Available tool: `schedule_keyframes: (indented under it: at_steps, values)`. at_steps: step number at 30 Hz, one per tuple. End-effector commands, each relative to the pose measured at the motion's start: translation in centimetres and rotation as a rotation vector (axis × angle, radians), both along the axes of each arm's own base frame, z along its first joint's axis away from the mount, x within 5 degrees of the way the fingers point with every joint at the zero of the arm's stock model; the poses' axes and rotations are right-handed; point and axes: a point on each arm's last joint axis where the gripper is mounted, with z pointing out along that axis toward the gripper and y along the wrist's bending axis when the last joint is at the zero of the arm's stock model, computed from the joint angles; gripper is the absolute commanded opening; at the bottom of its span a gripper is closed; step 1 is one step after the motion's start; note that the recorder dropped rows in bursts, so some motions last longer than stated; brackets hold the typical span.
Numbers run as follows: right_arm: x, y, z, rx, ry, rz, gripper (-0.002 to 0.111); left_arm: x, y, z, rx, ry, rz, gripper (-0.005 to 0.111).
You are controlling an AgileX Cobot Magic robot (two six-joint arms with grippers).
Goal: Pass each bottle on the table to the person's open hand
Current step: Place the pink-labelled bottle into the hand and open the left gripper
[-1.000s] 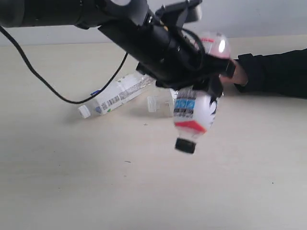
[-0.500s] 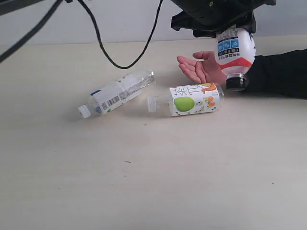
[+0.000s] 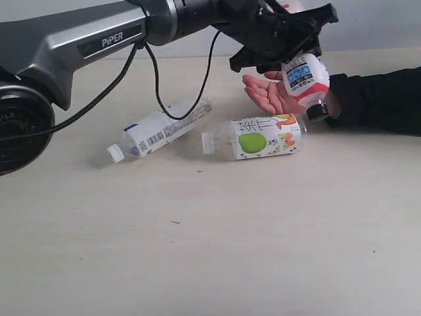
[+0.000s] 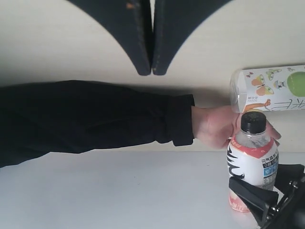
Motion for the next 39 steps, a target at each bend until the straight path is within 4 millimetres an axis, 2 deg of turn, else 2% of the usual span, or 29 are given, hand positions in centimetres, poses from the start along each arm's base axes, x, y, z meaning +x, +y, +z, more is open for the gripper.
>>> schedule_keyframes:
  at_steps: [1, 4, 10, 15, 23, 33, 39]
  values:
    - [0.0, 0.0, 0.0, -0.007, -0.014, -0.003, 0.0, 1.8, 1.2, 0.0, -0.054, 0.008, 0.062, 0.0]
    - [0.0, 0.0, 0.0, -0.007, -0.014, -0.003, 0.0, 2.5, 1.6, -0.5, -0.061, 0.001, 0.084, 0.0]
    - [0.0, 0.0, 0.0, -0.007, -0.014, -0.003, 0.0, 2.8, 1.1, -2.1, -0.121, 0.046, 0.114, 0.0]
    - [0.0, 0.0, 0.0, -0.007, -0.014, -0.003, 0.0, 3.0, 1.1, -3.4, -0.101, 0.049, 0.115, 0.0]
    - [0.0, 0.0, 0.0, -0.007, -0.016, -0.003, 0.0, 3.1, 1.3, -3.5, -0.044, -0.005, 0.1, 0.0]
    - [0.0, 0.0, 0.0, -0.007, -0.016, -0.003, 0.0, 2.8, 1.3, -3.9, -0.024, 0.045, 0.089, 0.0]
    - [0.0, 0.0, 0.0, -0.007, -0.016, -0.003, 0.0, 2.9, 1.3, -5.0, -0.023, 0.072, 0.102, 0.0]
